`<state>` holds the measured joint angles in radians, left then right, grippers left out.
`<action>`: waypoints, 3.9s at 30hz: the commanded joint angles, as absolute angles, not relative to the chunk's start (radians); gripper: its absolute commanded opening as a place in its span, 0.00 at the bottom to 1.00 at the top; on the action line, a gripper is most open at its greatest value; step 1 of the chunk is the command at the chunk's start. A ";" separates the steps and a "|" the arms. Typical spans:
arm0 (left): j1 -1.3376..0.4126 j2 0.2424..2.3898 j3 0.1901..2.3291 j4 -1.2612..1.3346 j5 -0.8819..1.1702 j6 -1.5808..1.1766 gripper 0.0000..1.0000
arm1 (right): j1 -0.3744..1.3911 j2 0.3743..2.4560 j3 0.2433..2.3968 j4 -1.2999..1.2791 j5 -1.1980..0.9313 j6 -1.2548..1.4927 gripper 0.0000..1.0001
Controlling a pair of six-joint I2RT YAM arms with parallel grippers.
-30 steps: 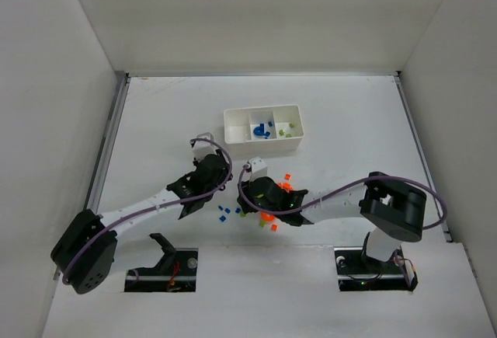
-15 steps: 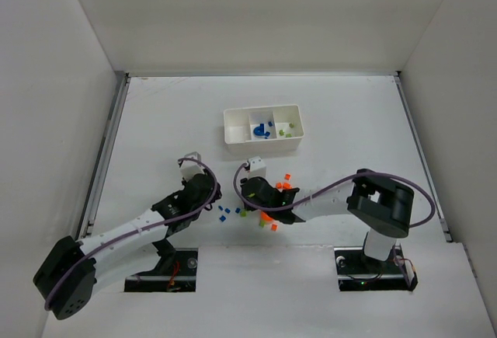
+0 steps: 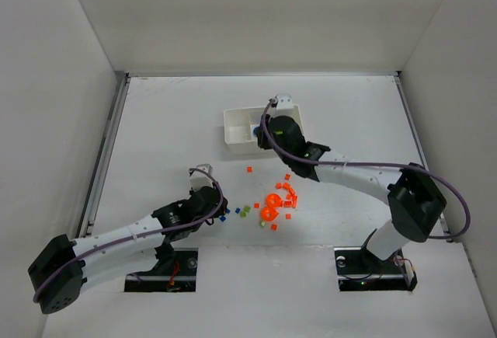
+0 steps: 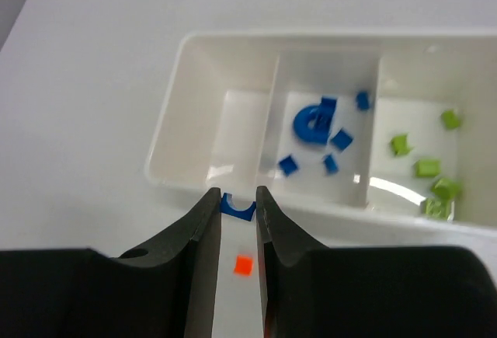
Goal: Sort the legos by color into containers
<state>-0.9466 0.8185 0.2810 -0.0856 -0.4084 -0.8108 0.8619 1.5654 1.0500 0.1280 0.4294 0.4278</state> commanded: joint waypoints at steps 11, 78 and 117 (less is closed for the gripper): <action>-1.073 0.839 0.327 -0.121 -0.500 -0.839 0.30 | 0.734 1.779 1.289 0.147 0.399 0.337 0.51; -0.828 1.862 1.345 0.325 -0.304 -0.474 0.16 | 0.726 1.037 0.423 0.244 0.509 0.632 0.35; -0.844 0.816 0.348 -0.182 -0.457 -0.854 0.35 | 1.153 1.611 0.727 0.239 0.221 0.440 0.48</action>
<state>-0.8272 0.8608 0.3733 -0.1028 -0.4694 -0.7807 1.1465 1.5982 0.6785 0.2512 0.2173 0.4641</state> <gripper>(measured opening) 0.355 0.483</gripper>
